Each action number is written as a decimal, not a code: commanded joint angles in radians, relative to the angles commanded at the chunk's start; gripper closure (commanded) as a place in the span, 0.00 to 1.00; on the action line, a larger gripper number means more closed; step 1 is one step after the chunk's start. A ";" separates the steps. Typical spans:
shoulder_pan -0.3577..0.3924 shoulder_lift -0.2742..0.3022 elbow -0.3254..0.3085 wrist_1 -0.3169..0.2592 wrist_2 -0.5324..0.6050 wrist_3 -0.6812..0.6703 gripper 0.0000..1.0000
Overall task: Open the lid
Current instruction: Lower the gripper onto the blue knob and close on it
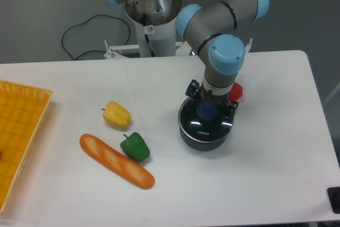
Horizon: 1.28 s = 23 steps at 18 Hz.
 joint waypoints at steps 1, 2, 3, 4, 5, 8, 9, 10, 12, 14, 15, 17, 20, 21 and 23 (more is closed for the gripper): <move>-0.003 0.000 0.002 0.000 0.000 -0.005 0.00; -0.006 -0.006 0.003 0.000 0.000 -0.008 0.01; -0.009 -0.011 0.005 0.000 0.002 -0.008 0.03; -0.009 -0.012 0.005 0.000 0.003 -0.009 0.08; -0.009 -0.012 0.005 0.000 0.005 -0.011 0.13; -0.011 -0.012 0.005 -0.002 0.006 -0.022 0.29; -0.011 -0.012 0.005 -0.002 0.008 -0.019 0.30; -0.011 -0.012 0.005 -0.003 0.008 -0.018 0.34; -0.011 -0.012 0.005 -0.003 0.008 -0.017 0.36; -0.011 -0.012 0.005 -0.003 0.008 -0.015 0.40; -0.011 -0.012 0.006 -0.003 0.008 -0.015 0.40; -0.009 -0.012 0.006 -0.003 0.008 -0.015 0.41; -0.009 -0.011 0.014 -0.006 0.008 -0.015 0.41; -0.009 -0.009 0.017 -0.006 0.009 -0.015 0.41; -0.009 -0.009 0.034 -0.011 0.009 -0.015 0.41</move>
